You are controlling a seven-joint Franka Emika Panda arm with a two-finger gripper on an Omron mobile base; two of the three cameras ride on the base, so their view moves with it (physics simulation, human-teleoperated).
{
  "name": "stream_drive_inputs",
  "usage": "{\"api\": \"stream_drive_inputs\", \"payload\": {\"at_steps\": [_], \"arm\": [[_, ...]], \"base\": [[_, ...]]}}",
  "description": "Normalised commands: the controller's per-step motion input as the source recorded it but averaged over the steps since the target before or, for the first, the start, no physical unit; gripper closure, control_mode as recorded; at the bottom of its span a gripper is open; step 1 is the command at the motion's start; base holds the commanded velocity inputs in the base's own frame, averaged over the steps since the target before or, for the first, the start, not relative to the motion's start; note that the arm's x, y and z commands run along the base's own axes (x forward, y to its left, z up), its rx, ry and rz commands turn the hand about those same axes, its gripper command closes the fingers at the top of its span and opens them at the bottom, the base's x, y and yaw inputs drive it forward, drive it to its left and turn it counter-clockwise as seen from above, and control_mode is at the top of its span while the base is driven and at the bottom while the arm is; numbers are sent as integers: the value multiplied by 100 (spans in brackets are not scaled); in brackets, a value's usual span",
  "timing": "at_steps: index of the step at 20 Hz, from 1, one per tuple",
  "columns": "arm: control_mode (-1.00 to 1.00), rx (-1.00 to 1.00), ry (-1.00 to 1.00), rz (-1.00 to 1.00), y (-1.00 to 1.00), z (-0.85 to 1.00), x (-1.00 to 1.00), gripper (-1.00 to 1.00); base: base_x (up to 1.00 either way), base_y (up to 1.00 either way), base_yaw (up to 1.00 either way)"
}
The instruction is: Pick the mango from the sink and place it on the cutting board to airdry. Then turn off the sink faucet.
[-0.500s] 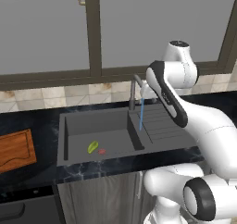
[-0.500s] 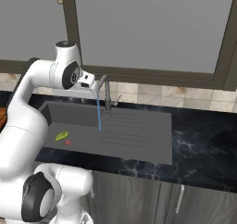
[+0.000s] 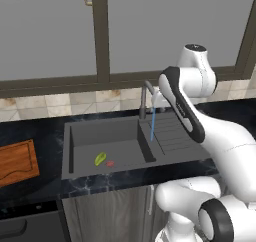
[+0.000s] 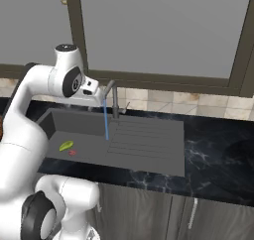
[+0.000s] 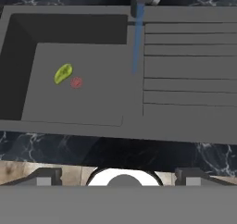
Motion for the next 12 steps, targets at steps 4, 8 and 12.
{"api": "stream_drive_inputs", "payload": {"at_steps": [4, 8, 12], "arm": [[-100, 3, -1, 0, 33, 0, -25, -100], [-100, 0, 0, 0, 66, 0, 0, -100], [-100, -1, 1, 0, 72, -5, 10, -100]], "base": [[0, 0, 0], [0, 0, 0], [0, 0, 0]]}}
